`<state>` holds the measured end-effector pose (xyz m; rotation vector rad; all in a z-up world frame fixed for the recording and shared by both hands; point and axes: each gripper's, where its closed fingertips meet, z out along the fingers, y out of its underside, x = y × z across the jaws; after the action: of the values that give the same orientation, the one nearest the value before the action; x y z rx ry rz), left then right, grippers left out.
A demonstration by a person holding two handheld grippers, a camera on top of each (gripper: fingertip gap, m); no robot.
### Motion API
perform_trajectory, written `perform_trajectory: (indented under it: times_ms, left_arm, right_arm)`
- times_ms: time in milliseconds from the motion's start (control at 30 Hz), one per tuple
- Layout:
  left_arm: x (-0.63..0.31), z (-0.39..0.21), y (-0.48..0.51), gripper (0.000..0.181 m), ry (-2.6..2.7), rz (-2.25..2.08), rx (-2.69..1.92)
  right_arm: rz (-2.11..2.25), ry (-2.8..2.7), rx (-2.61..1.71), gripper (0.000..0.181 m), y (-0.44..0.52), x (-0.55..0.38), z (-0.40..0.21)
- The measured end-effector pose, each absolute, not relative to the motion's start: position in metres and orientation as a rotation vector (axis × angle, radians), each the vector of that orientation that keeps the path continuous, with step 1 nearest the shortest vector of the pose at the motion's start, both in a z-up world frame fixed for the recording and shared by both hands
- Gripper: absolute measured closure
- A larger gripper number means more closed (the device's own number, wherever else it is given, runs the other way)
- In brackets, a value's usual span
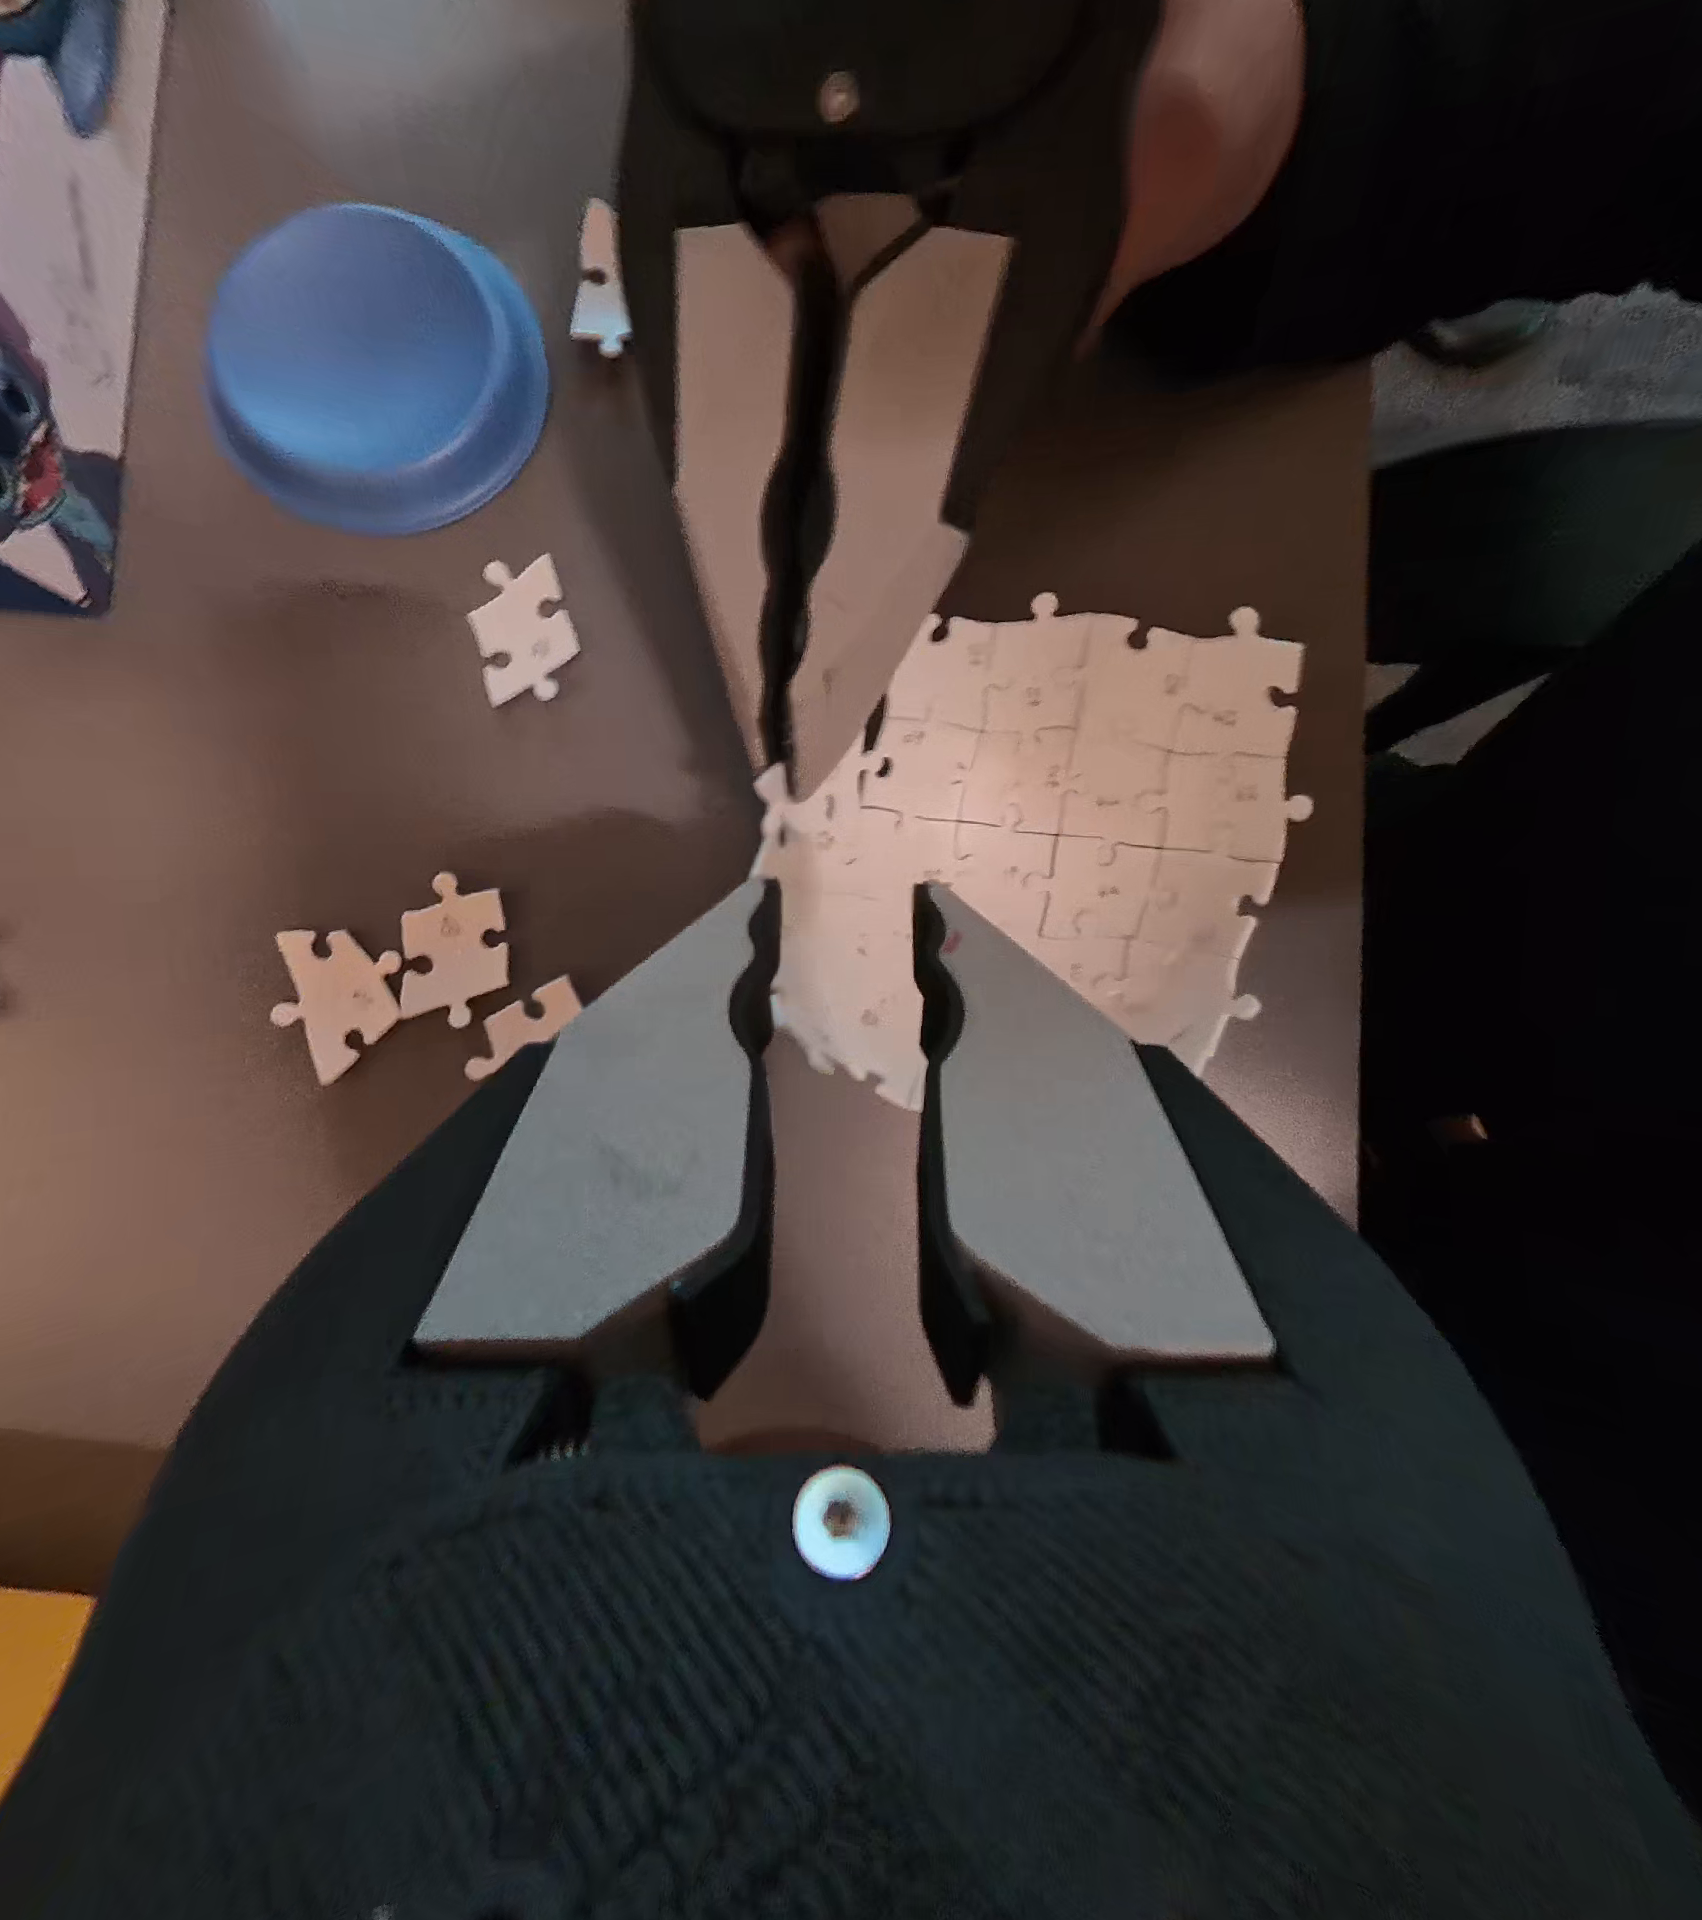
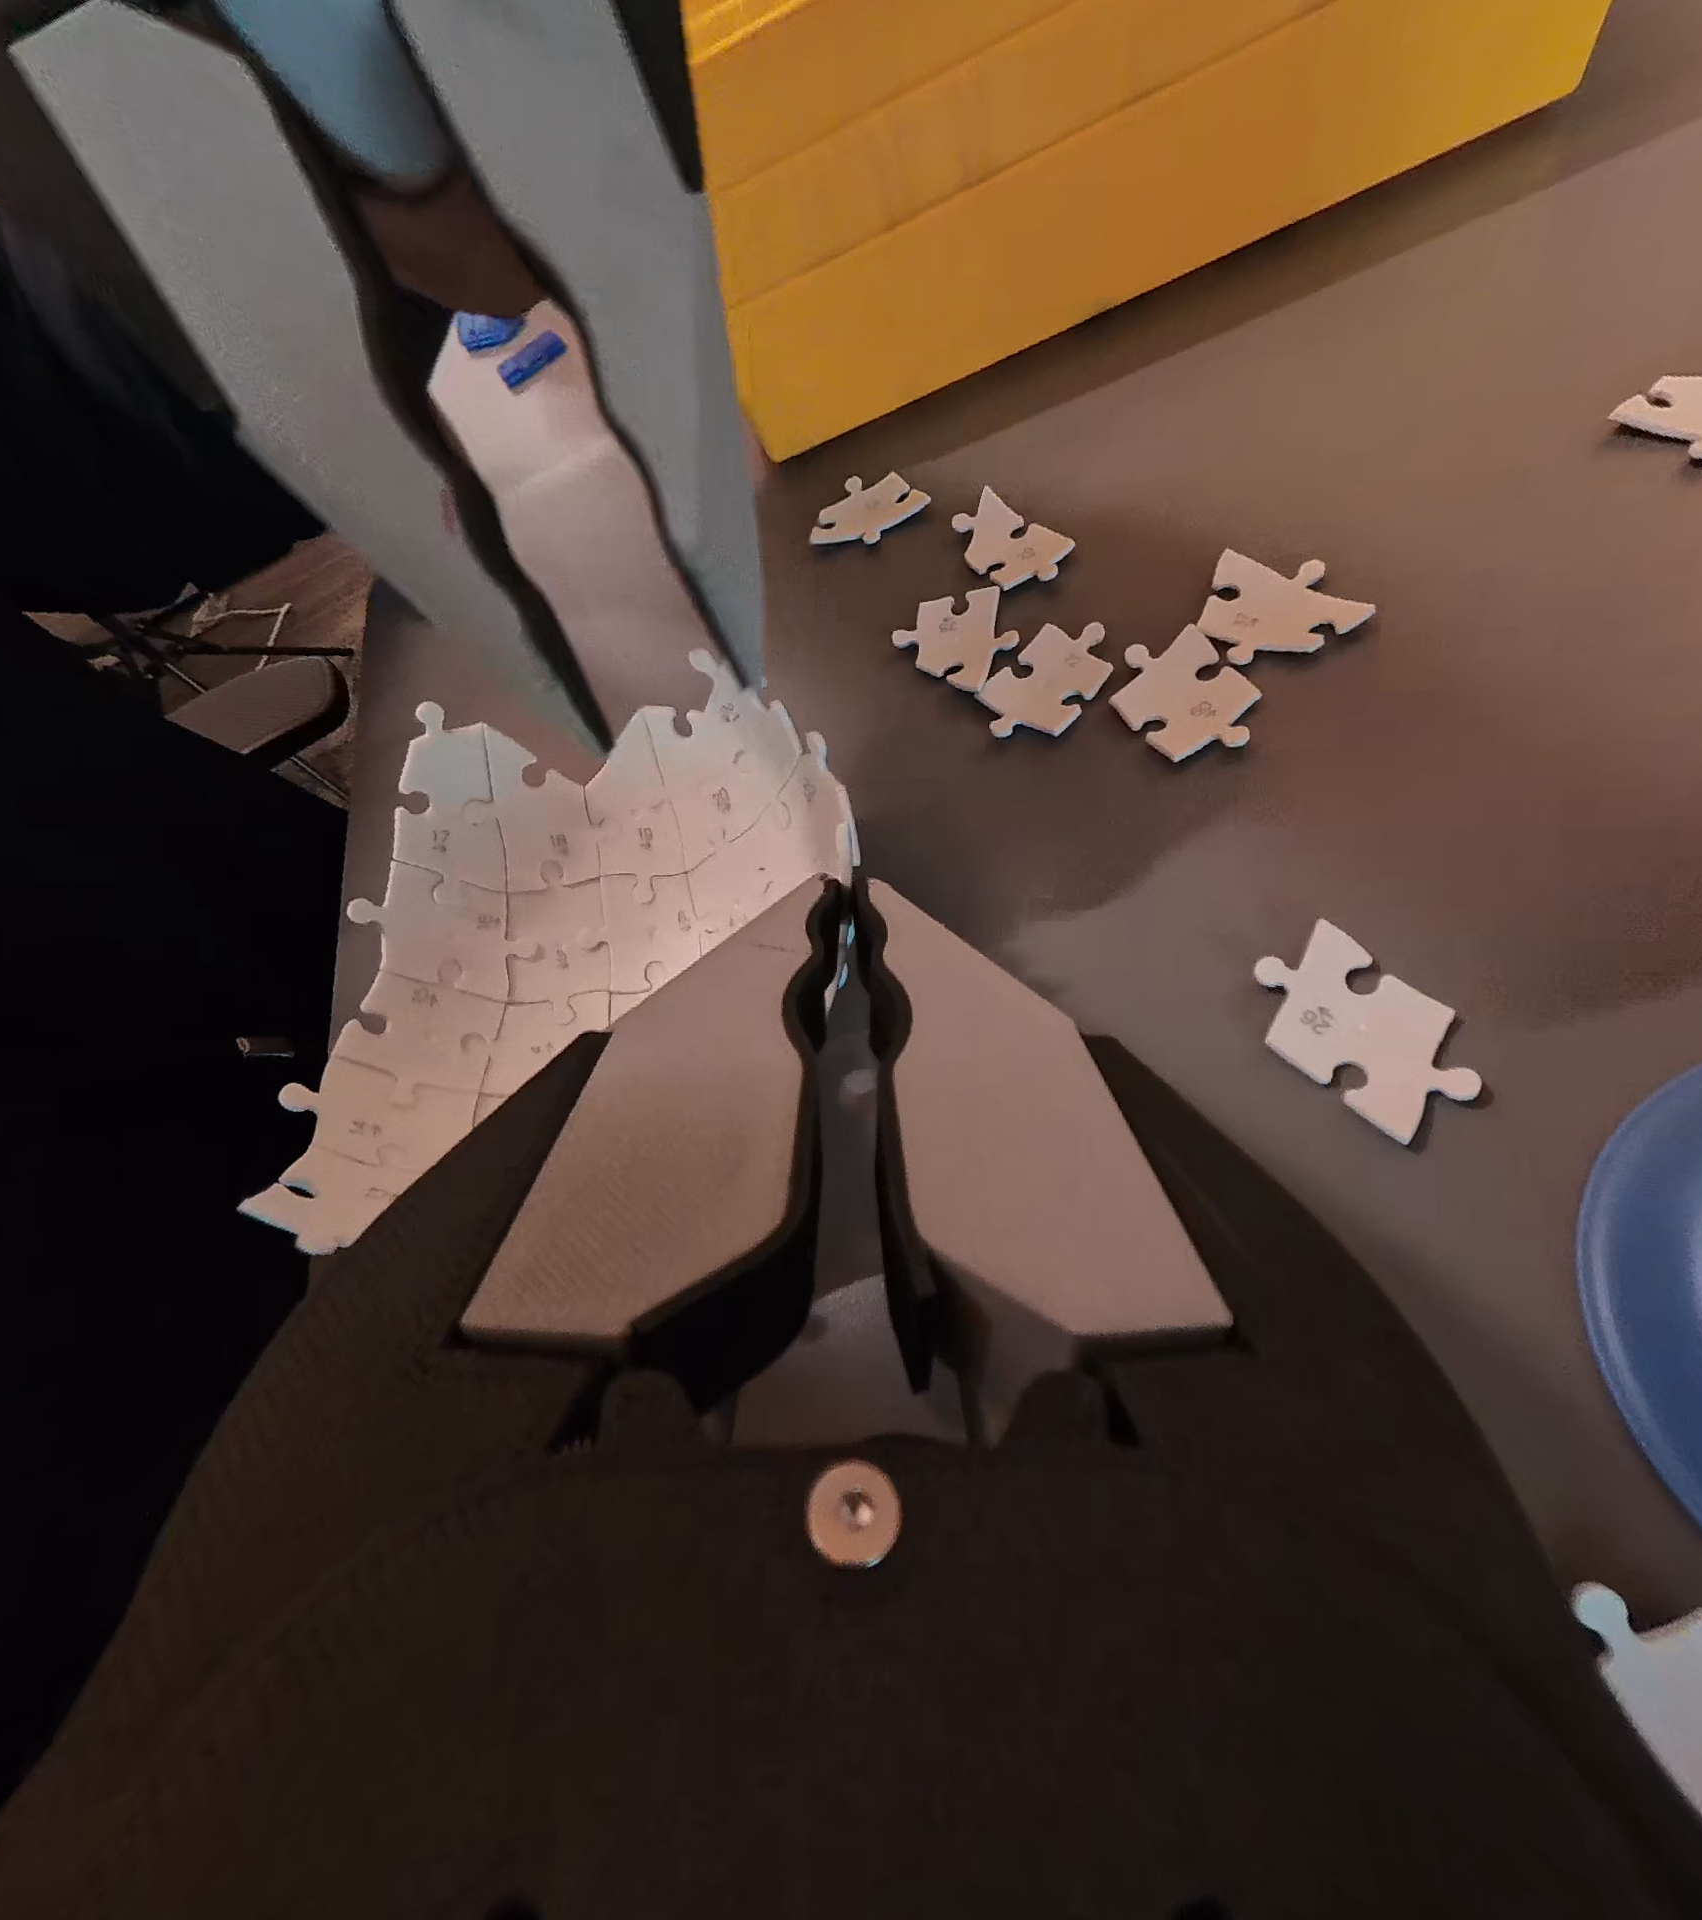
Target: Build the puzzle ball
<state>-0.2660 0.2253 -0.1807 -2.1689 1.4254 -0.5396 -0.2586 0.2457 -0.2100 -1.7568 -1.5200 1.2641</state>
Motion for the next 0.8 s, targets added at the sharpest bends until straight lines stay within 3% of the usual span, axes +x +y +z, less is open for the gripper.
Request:
perform_trajectory:
  times_ms: [267,800]
  left_arm:
    - [-0.254,-0.202,0.220,0.176,1.607,-0.351,-2.143]
    - [-0.245,-0.228,0.219,0.181,1.726,-0.241,-2.211]
  right_arm:
    - [1.252,-1.505,-1.799,0.181,0.248,-0.257,-0.214]
    - [1.275,-1.464,-1.900,0.181,0.252,-0.252,-0.221]
